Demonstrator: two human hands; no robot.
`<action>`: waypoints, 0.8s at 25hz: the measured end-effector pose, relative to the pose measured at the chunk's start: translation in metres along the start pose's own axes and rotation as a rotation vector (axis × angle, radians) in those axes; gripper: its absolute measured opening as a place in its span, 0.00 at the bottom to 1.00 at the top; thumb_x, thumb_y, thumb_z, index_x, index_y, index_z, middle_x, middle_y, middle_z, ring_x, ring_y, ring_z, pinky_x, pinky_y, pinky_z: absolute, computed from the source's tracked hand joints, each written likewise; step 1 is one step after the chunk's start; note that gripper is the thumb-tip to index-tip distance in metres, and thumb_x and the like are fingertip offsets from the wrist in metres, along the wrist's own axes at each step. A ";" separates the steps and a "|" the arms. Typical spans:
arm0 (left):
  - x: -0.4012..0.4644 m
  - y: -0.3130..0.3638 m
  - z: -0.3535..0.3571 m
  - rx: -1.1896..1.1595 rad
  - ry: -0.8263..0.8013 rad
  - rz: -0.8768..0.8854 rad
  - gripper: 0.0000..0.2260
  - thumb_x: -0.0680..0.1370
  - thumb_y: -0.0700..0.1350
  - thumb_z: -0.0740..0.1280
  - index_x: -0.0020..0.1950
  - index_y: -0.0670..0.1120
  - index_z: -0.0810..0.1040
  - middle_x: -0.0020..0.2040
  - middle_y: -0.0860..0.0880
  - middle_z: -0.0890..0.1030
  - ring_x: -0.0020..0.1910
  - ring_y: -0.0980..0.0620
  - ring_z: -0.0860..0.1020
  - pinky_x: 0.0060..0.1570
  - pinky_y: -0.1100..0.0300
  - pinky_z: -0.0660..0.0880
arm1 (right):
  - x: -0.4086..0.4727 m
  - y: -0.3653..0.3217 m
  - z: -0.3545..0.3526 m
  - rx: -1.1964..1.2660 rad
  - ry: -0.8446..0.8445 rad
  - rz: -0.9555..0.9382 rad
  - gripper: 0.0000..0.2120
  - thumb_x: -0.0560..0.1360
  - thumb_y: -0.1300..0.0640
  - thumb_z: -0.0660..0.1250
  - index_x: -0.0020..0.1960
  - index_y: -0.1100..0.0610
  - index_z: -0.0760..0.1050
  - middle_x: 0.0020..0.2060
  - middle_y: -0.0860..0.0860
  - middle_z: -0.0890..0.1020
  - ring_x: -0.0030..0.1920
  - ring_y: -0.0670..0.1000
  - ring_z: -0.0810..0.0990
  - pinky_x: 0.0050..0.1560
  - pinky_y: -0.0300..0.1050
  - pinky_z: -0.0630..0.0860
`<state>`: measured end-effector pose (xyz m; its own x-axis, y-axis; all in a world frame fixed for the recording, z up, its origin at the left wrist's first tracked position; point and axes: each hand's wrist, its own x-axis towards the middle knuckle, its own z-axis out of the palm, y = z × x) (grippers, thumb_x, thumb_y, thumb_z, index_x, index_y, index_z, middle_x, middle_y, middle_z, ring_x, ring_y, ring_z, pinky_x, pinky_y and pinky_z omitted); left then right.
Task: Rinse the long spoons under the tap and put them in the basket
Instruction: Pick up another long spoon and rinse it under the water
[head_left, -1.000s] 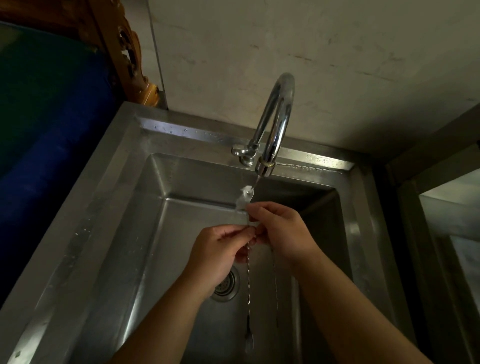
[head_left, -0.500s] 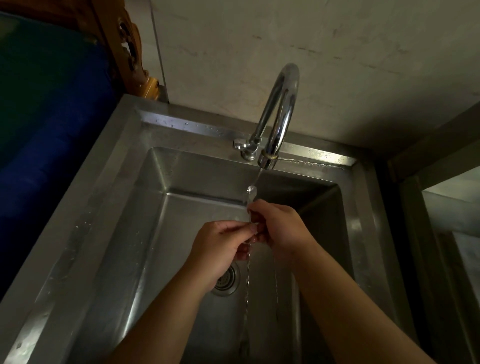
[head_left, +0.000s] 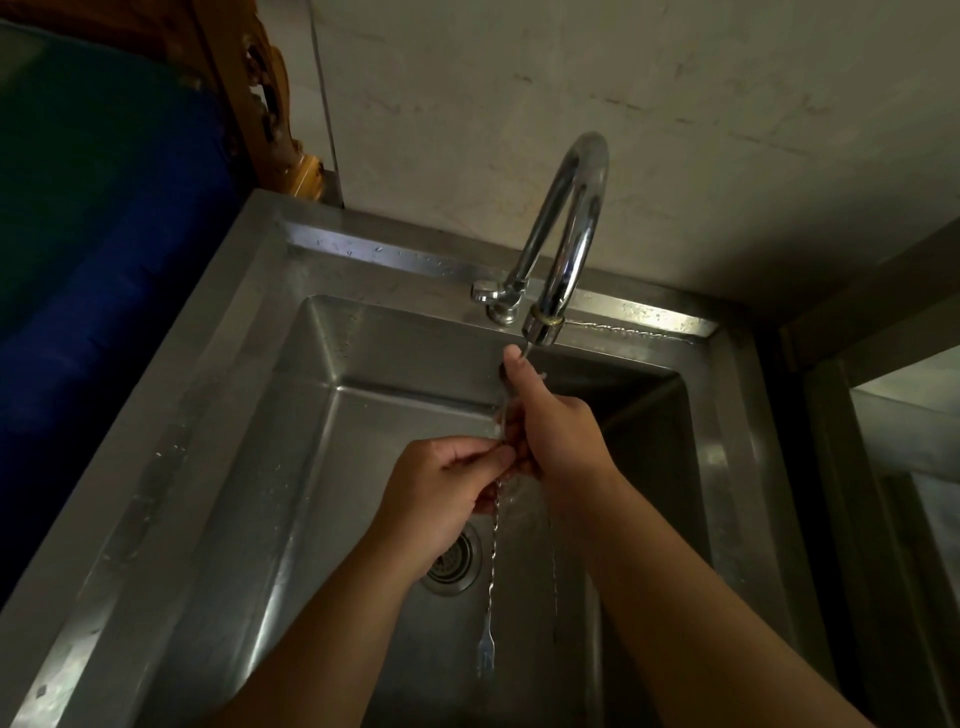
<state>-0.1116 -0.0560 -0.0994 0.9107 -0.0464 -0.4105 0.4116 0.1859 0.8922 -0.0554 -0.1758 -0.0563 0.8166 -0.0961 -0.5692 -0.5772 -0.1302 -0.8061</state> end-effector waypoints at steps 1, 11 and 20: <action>0.000 0.001 0.000 -0.004 0.003 0.005 0.09 0.79 0.43 0.73 0.43 0.56 0.90 0.37 0.50 0.89 0.32 0.58 0.84 0.34 0.66 0.79 | 0.001 0.000 0.000 -0.013 0.000 -0.017 0.29 0.70 0.30 0.69 0.22 0.51 0.76 0.21 0.46 0.75 0.22 0.44 0.73 0.27 0.40 0.73; 0.005 -0.003 -0.005 0.035 0.043 0.062 0.04 0.71 0.54 0.77 0.44 0.56 0.88 0.40 0.49 0.89 0.35 0.56 0.85 0.36 0.62 0.80 | -0.001 0.008 -0.011 0.137 -0.224 -0.052 0.09 0.79 0.62 0.68 0.46 0.68 0.79 0.29 0.54 0.74 0.26 0.48 0.76 0.29 0.38 0.76; 0.011 -0.012 0.001 0.012 0.067 0.071 0.09 0.78 0.44 0.73 0.43 0.59 0.88 0.41 0.48 0.89 0.36 0.49 0.88 0.35 0.59 0.82 | 0.003 0.010 -0.016 0.189 -0.239 -0.067 0.07 0.75 0.61 0.74 0.38 0.56 0.85 0.29 0.53 0.80 0.30 0.50 0.80 0.35 0.43 0.81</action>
<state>-0.1063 -0.0594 -0.1150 0.9333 0.0319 -0.3576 0.3471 0.1743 0.9215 -0.0593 -0.1935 -0.0633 0.8432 0.1439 -0.5180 -0.5299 0.0591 -0.8460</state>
